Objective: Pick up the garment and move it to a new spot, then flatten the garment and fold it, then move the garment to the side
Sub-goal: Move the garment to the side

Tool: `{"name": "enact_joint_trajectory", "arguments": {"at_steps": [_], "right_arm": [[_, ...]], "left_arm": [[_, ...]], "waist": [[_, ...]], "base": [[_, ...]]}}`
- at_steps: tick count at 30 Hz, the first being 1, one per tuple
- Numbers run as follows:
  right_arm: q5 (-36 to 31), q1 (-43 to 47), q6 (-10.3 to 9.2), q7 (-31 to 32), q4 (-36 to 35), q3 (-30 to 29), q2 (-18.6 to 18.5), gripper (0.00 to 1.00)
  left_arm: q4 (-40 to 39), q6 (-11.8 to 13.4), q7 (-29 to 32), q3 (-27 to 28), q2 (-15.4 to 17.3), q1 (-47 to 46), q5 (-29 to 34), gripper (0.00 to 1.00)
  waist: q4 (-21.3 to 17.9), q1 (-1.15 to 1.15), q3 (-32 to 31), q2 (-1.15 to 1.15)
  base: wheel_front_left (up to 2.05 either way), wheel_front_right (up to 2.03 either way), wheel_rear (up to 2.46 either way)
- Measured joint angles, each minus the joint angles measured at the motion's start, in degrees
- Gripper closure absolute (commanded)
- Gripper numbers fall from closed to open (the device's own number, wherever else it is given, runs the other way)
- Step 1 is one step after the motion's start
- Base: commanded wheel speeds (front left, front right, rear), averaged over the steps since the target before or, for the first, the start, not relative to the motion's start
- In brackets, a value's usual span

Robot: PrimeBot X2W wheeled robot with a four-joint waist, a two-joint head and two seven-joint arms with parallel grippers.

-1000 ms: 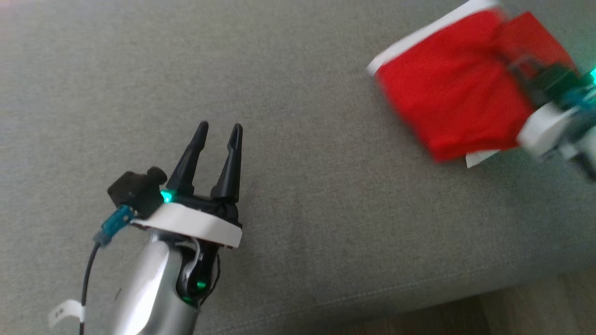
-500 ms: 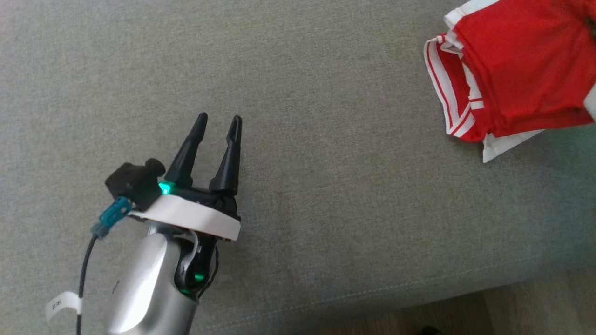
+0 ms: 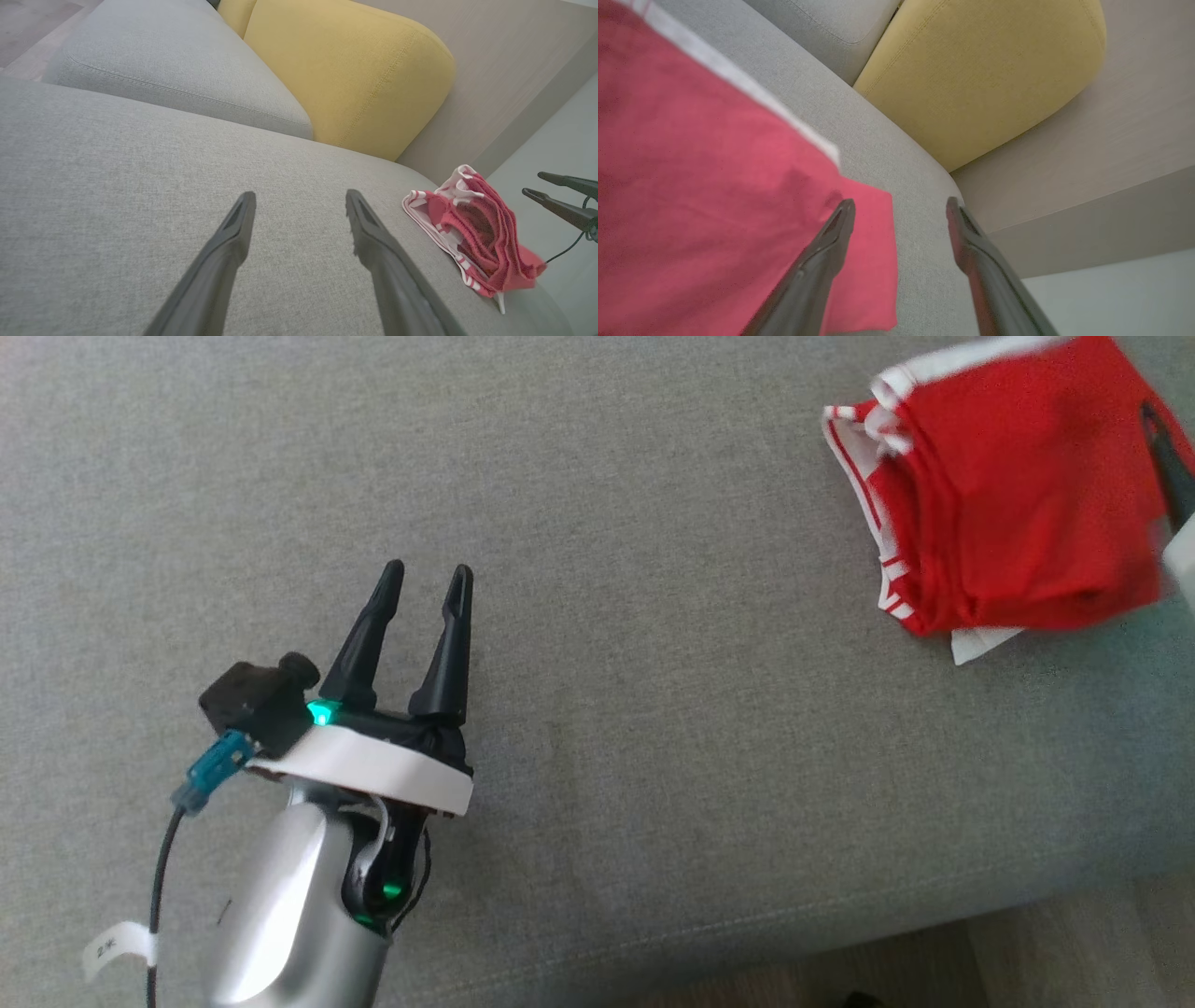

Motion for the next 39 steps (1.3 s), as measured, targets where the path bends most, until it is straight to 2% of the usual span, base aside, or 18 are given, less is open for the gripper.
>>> {"name": "enact_joint_trajectory", "arguments": {"at_steps": [9,13,18,26,28,31,39], "right_arm": [[-0.87,0.48,0.00,2.45,-6.04,-4.36,2.11,0.00],[1.40,0.51,0.00,1.96,-10.56,-7.30,8.93,0.00],[3.77,2.36,0.00,-1.96,-14.02,-7.91,18.12,0.00],[5.12,14.90,0.00,-10.94,-13.50,-9.67,32.14,0.00],[5.56,17.89,0.00,-13.79,-12.74,-11.51,33.83,0.00],[5.46,21.85,0.00,-16.81,-11.24,-13.08,34.10,0.00],[10.72,29.21,0.00,-19.44,-9.33,-13.13,34.51,0.00]], "left_arm": [[0.29,0.01,0.00,0.40,-0.01,0.54,-1.08,0.00],[0.14,0.36,0.00,0.82,0.00,2.74,-1.59,0.00],[-0.45,0.86,0.00,2.26,0.00,3.92,-1.94,0.00],[-2.04,2.67,0.00,4.65,0.02,7.67,-1.98,0.00],[-2.33,3.42,0.00,5.25,0.00,8.98,-2.00,0.00],[-2.76,4.05,0.00,6.03,0.05,10.72,-1.53,0.00],[-3.02,4.17,0.00,6.10,0.05,14.68,1.30,0.00]], "waist": [[0.51,0.00,-2.42,0.00],[1.24,0.00,-4.59,0.00],[2.49,0.00,-7.36,0.00],[6.04,0.00,-12.45,0.00],[7.09,0.00,-13.76,0.00],[8.66,0.00,-15.57,0.00],[11.48,0.00,-18.82,0.00]], "base": [[0.00,0.00,0.00],[0.00,0.00,0.00],[0.00,0.00,0.00],[0.00,0.00,0.00],[0.00,0.00,0.00],[0.00,0.00,0.00],[0.00,0.00,0.00]]}}
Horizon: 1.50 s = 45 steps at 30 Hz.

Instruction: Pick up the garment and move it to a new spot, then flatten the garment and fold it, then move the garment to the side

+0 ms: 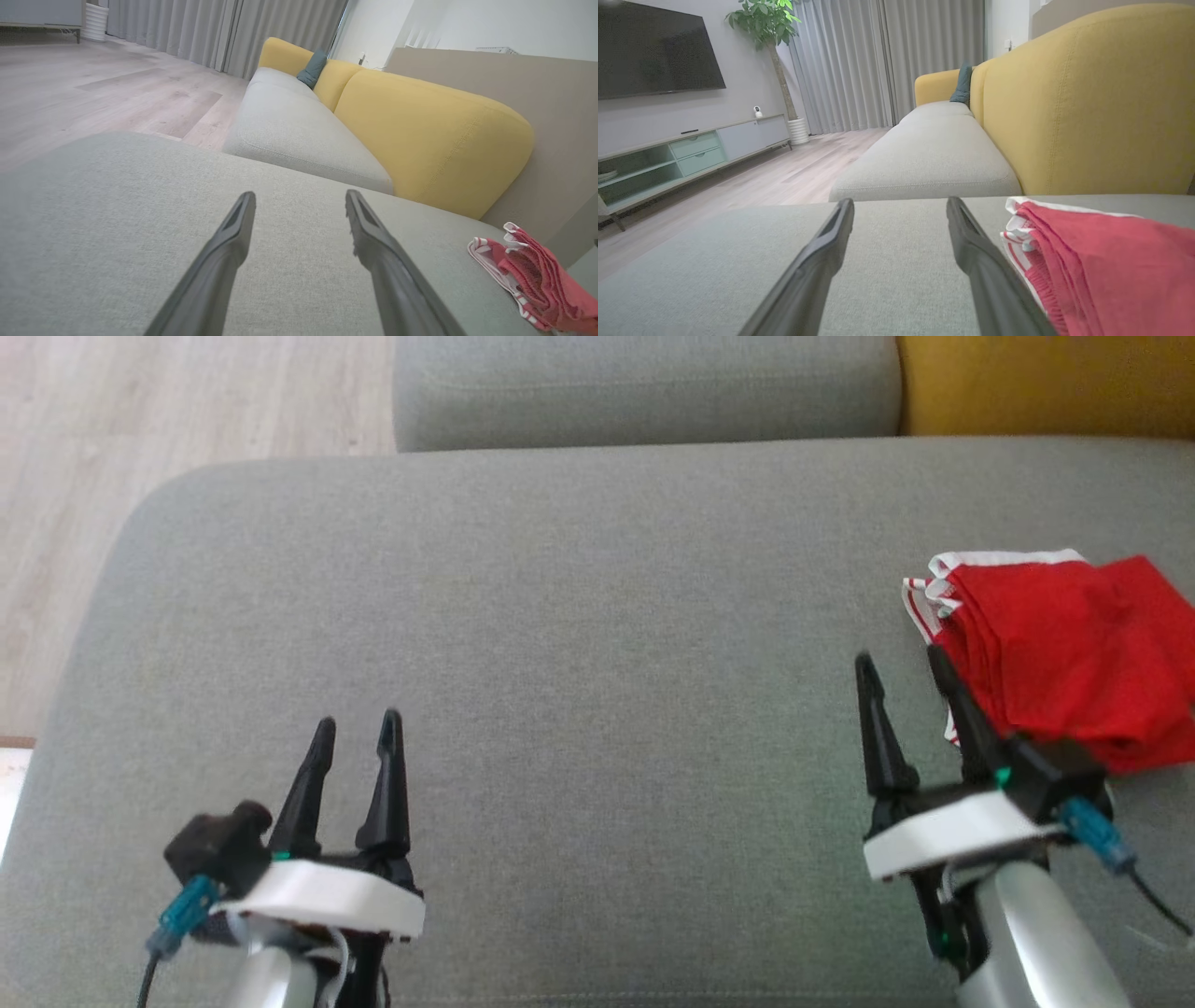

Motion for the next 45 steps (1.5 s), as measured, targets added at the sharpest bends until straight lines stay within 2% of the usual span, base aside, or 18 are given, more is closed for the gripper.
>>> {"name": "enact_joint_trajectory", "arguments": {"at_steps": [10,31,32,37,45], "right_arm": [[0.83,3.22,0.00,-0.41,-0.26,-0.11,0.24,0.00],[0.85,5.61,0.00,-0.42,-3.52,-1.70,0.40,0.00],[0.83,5.62,0.00,-0.41,-3.41,-1.70,0.40,1.00],[1.03,7.97,0.00,-0.29,0.70,-1.70,0.52,1.00],[6.54,8.89,0.00,0.76,0.83,-1.91,0.52,1.00]], "left_arm": [[-0.47,0.75,0.00,1.34,0.01,1.94,0.70,0.00],[-2.26,-0.37,0.00,2.10,0.01,2.04,-1.31,0.00],[-2.16,-0.32,0.00,2.09,0.00,2.04,-1.44,1.00],[2.19,-0.32,0.08,1.76,-0.18,4.14,-1.65,1.00],[2.71,-0.34,1.37,1.93,-0.16,4.95,-6.13,1.00]], "waist": [[0.16,0.00,-0.98,0.00],[-1.95,0.00,-0.75,0.00],[-1.97,0.00,-0.74,0.00],[-1.99,0.00,-0.75,0.00],[-2.00,0.00,-0.84,0.00]], "base": [[0.00,0.00,0.00],[0.00,0.00,0.00],[0.00,0.00,0.00],[0.00,0.00,0.00],[0.00,0.00,0.00]]}}
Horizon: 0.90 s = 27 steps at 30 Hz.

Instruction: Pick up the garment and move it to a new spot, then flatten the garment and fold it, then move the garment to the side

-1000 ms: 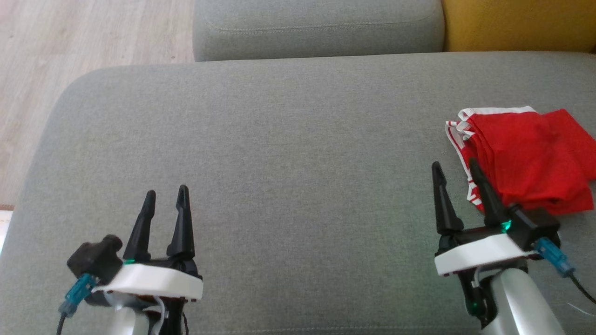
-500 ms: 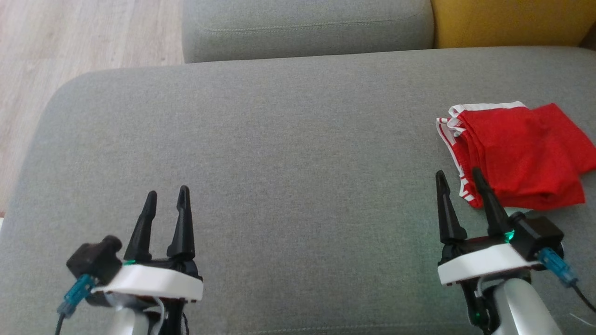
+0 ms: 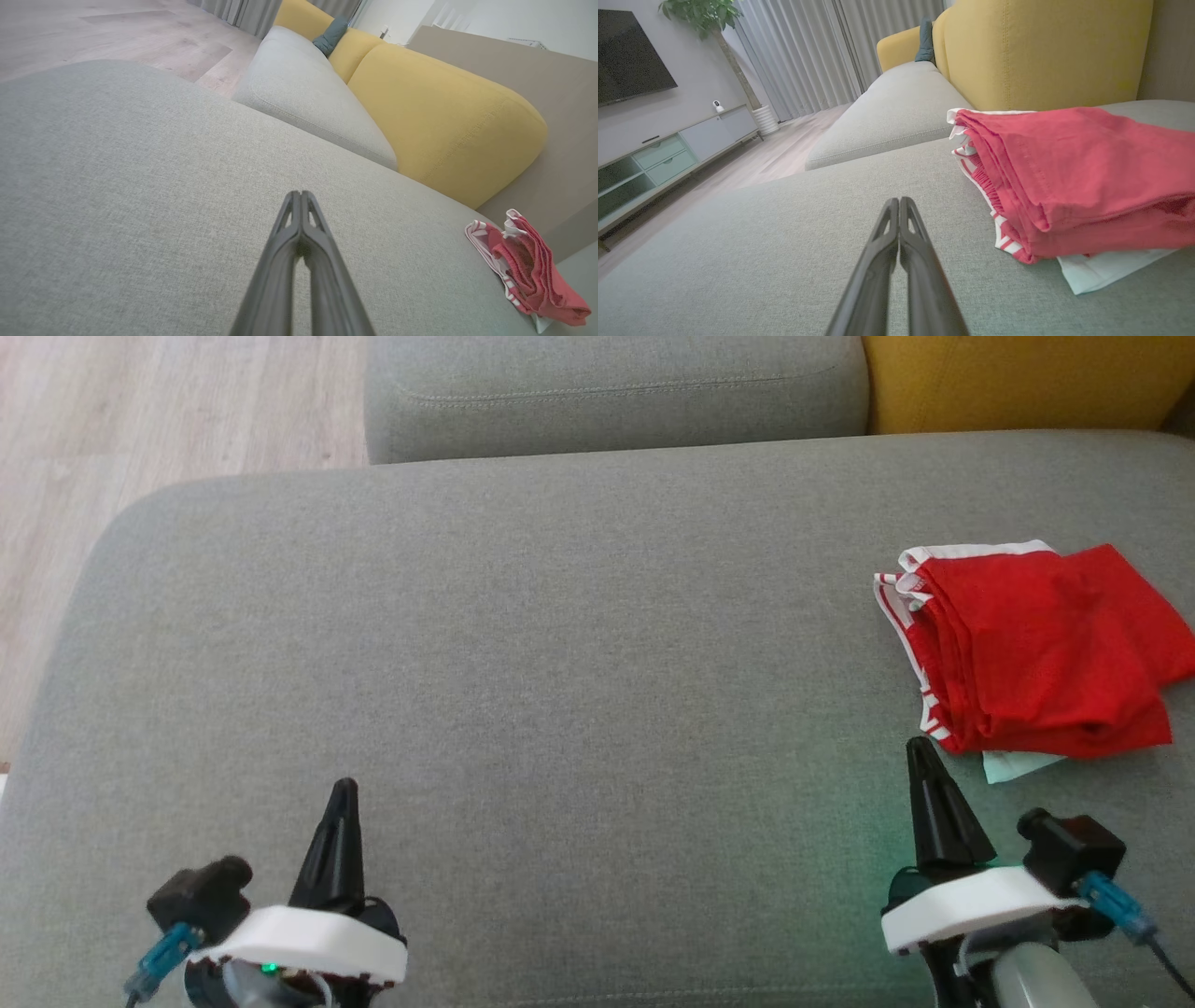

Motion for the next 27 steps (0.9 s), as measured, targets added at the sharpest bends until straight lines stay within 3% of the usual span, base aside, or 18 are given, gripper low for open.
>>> {"name": "enact_joint_trajectory", "arguments": {"at_steps": [27], "right_arm": [[17.62,-0.01,0.00,3.56,-0.68,-1.94,-0.08,1.00]], "left_arm": [[0.64,-0.65,4.06,2.15,0.07,-1.05,-14.30,1.00]], "waist": [[-0.03,0.00,-0.27,0.00]], "base": [[0.00,0.00,0.00]]}}
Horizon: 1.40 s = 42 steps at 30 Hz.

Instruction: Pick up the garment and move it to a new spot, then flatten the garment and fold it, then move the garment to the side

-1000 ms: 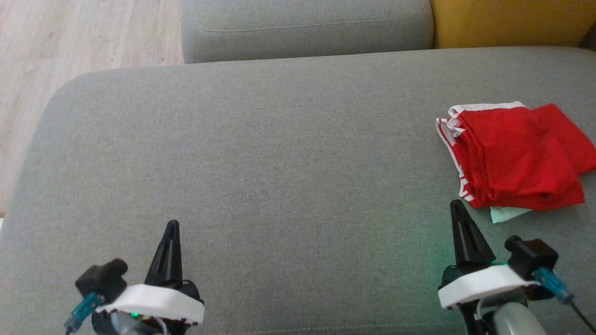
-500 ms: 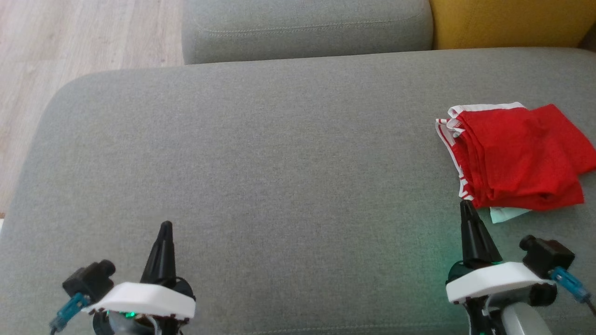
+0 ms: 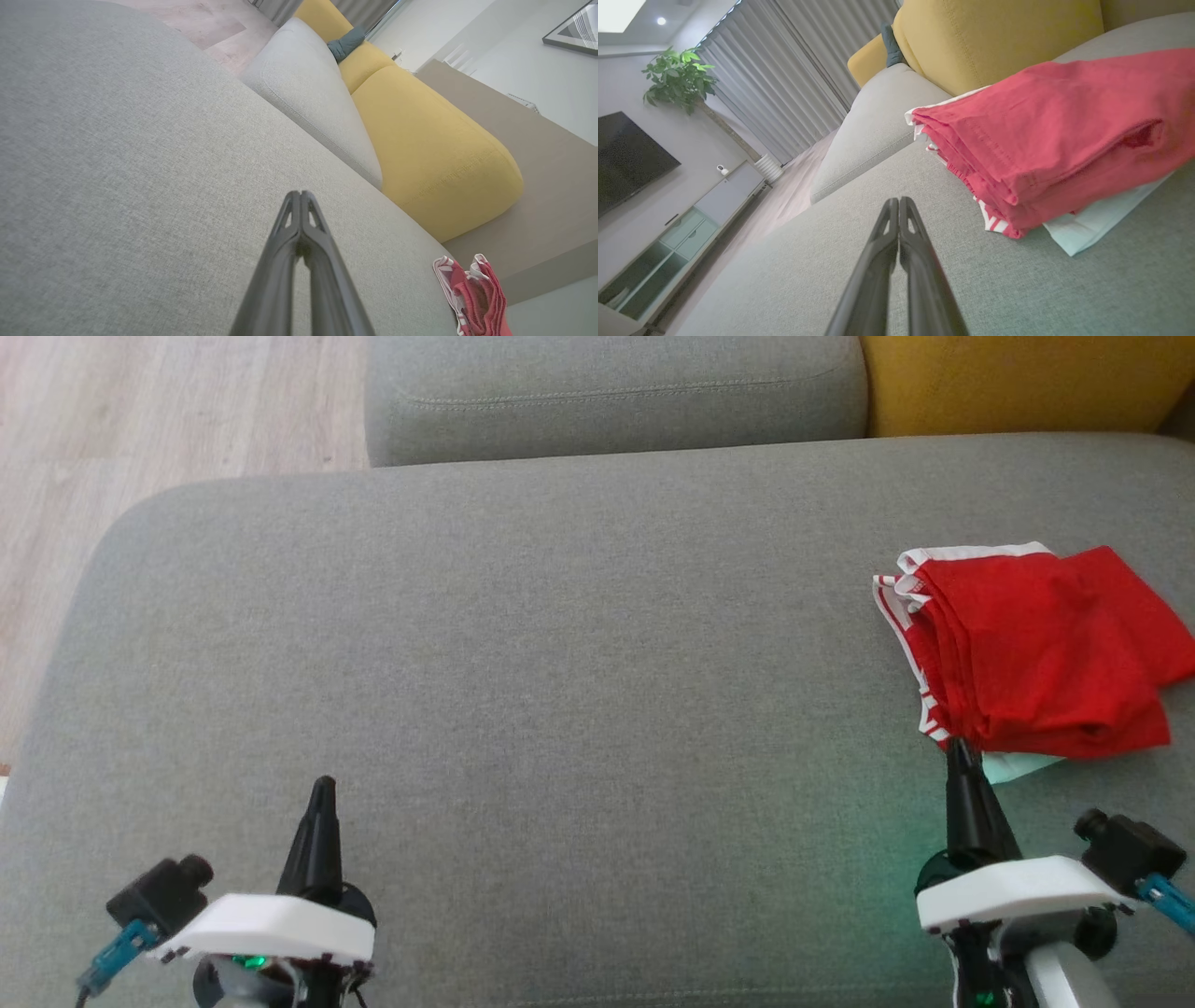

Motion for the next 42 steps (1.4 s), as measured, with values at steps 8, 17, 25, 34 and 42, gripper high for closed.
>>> {"name": "enact_joint_trajectory", "arguments": {"at_steps": [8,17,25,34,42], "right_arm": [[5.16,-0.01,0.00,1.27,-0.11,-0.47,-0.04,1.00],[11.14,-0.02,0.00,2.49,-0.31,-1.57,-0.08,1.00],[16.33,-0.02,0.00,3.75,-0.51,-2.16,-0.10,1.00],[22.21,-0.11,0.00,5.09,-0.78,-3.23,-0.11,1.00],[27.39,-0.23,0.00,6.43,-0.91,-3.91,-0.12,1.00]], "left_arm": [[0.19,-0.37,1.19,1.27,0.02,-0.17,-4.27,1.00],[0.31,-0.87,2.71,1.75,0.03,-1.20,-9.12,1.00],[0.55,-0.93,4.13,3.02,0.04,-1.20,-13.39,1.00],[1.04,-1.41,5.66,3.59,0.05,-1.47,-18.26,1.00],[1.27,-1.46,6.73,4.81,0.05,-2.37,-22.46,1.00]], "waist": [[-0.01,0.00,-0.08,0.00],[-0.02,0.00,-0.17,0.00],[-0.03,0.00,-0.25,0.00],[-0.04,0.00,-0.35,0.00],[-0.05,0.00,-0.43,0.00]], "base": [[0.00,0.00,0.00],[0.00,0.00,0.00],[0.00,0.00,0.00],[0.00,0.00,0.00],[0.00,0.00,0.00]]}}
